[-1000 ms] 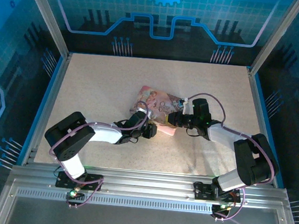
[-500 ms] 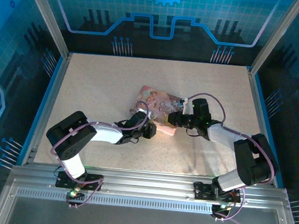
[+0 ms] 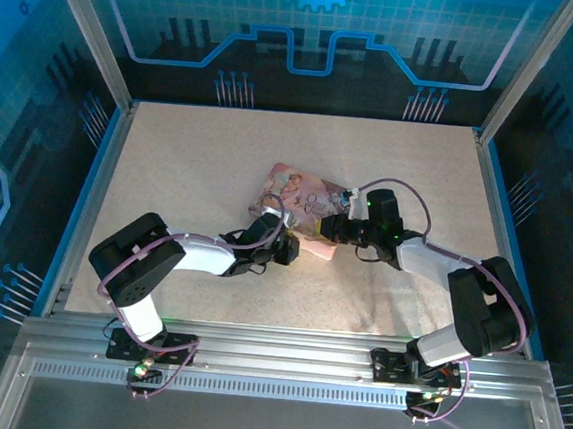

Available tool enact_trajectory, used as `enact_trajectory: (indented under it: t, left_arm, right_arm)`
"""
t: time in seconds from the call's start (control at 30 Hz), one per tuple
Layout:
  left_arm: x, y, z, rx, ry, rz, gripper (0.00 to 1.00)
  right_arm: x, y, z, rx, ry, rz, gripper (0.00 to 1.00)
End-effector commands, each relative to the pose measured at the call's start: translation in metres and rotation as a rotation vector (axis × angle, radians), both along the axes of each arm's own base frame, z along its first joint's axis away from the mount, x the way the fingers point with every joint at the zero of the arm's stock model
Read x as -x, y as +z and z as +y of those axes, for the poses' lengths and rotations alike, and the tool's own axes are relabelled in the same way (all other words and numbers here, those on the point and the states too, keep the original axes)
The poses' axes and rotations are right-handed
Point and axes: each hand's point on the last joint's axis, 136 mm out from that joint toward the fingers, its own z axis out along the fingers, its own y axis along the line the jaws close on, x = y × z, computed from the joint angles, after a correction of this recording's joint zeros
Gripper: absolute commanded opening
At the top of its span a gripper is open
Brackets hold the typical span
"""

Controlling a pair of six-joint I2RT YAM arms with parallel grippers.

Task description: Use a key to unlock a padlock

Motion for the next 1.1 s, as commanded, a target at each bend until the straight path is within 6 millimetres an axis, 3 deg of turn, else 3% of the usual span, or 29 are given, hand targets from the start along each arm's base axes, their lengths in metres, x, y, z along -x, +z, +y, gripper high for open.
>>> enact_trajectory:
  t: [0.0, 0.37, 0.57, 0.87, 1.07]
  left_arm:
    - [-0.015, 0.019, -0.004, 0.052, 0.043, -0.050, 0.39]
    - [-0.018, 0.022, -0.004, 0.057, 0.063, -0.056, 0.33]
    - [-0.019, 0.023, -0.005, 0.064, 0.062, -0.060, 0.20]
    - [-0.009, 0.035, -0.008, 0.119, 0.051, -0.024, 0.16]
    - [0.004, 0.046, -0.009, 0.195, 0.073, 0.039, 0.14]
  right_arm:
    - [0.039, -0.047, -0.009, 0.107, 0.011, 0.191, 0.09]
    - [0.041, -0.048, -0.006, 0.107, 0.018, 0.195, 0.09]
    - [0.042, -0.043, -0.003, 0.101, 0.029, 0.178, 0.09]
    - [0.035, 0.001, -0.006, 0.097, 0.035, -0.022, 0.08]
    - [0.046, 0.023, -0.019, 0.121, 0.015, -0.167, 0.08]
